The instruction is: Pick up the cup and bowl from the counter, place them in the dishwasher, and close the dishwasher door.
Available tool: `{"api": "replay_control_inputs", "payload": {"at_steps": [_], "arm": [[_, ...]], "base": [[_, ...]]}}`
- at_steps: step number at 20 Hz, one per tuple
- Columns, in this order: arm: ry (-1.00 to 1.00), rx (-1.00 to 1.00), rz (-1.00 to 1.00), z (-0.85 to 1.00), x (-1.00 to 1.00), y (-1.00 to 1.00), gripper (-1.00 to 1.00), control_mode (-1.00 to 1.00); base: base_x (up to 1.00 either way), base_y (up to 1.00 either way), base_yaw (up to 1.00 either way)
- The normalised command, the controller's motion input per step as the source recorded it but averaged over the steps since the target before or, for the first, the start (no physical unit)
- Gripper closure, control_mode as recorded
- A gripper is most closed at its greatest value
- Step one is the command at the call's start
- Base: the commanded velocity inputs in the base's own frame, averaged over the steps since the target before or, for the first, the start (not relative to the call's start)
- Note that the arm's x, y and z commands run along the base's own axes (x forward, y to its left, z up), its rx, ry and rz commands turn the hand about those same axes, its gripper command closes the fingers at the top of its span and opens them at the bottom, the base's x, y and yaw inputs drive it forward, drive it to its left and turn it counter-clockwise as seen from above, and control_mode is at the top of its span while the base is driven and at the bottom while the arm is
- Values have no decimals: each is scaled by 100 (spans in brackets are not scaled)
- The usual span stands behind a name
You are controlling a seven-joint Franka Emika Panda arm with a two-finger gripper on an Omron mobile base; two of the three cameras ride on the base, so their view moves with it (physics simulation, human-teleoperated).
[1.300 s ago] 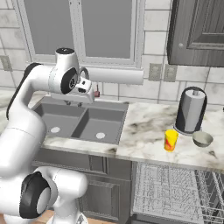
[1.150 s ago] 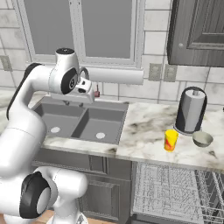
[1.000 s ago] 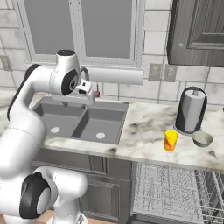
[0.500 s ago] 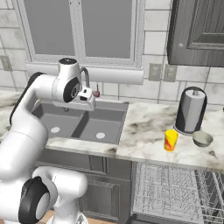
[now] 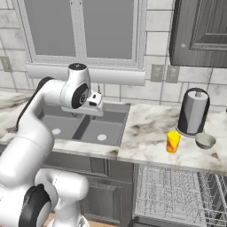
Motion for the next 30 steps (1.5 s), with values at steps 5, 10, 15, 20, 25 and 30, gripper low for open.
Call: {"api": "replay_control_inputs", "payload": {"at_steps": [5,10,15,20,25,30], "arm": [[0,0,0,-12,6,-50,-100,-100],[0,0,0,-25,10,-41,-100,-100],[0,0,0,-23,5,-39,-100,-100],[0,0,0,-12,1,-39,-100,-100],[0,0,0,-15,2,-36,-100,-100],[0,-5,0,-17,1,-29,-100,-100]], "base": [[0,0,0],[0,0,0],[0,0,0],[0,0,0],[0,0,0],[0,0,0]]}}
